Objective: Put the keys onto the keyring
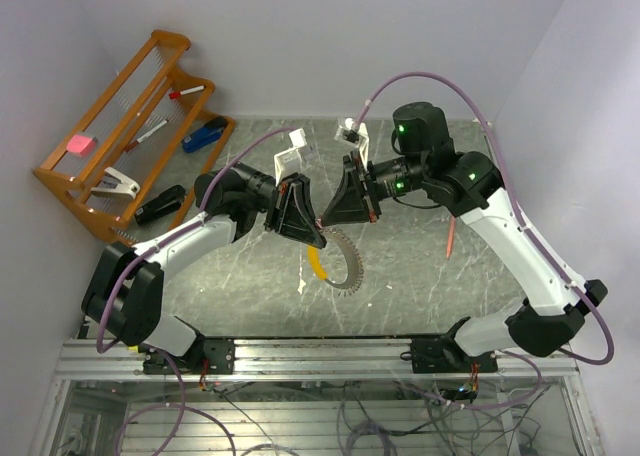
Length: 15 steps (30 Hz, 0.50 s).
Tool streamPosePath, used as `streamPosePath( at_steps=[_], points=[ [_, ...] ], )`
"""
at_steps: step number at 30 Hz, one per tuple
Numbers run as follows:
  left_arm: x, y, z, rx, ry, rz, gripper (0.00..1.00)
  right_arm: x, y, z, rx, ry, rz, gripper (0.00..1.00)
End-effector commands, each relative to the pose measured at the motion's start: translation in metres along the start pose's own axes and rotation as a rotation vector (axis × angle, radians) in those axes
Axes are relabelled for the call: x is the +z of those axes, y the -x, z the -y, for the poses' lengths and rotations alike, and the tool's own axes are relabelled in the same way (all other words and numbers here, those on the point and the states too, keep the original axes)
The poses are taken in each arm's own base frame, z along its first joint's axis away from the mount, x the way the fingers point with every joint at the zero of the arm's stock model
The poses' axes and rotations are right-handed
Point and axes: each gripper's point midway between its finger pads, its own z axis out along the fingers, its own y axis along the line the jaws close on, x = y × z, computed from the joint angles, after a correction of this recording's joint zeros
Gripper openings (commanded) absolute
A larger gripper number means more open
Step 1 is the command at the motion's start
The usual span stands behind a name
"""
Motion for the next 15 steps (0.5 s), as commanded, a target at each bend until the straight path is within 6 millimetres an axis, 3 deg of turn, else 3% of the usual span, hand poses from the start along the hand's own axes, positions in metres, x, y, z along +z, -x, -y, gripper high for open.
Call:
streamPosePath(
  at_steps=[1, 15],
  points=[
    [0.0064, -0.0159, 0.0259, 0.101, -0.036, -0.077, 0.07, 0.0007, 0.0339, 0.0196, -0.075, -0.042, 0.108, 0.00],
    [0.0113, -0.0145, 0.0326, 0.118, -0.055, -0.088, 0.07, -0.0008, 0.0358, 0.0248, 0.022, 0.034, 0.132, 0.00]
  ],
)
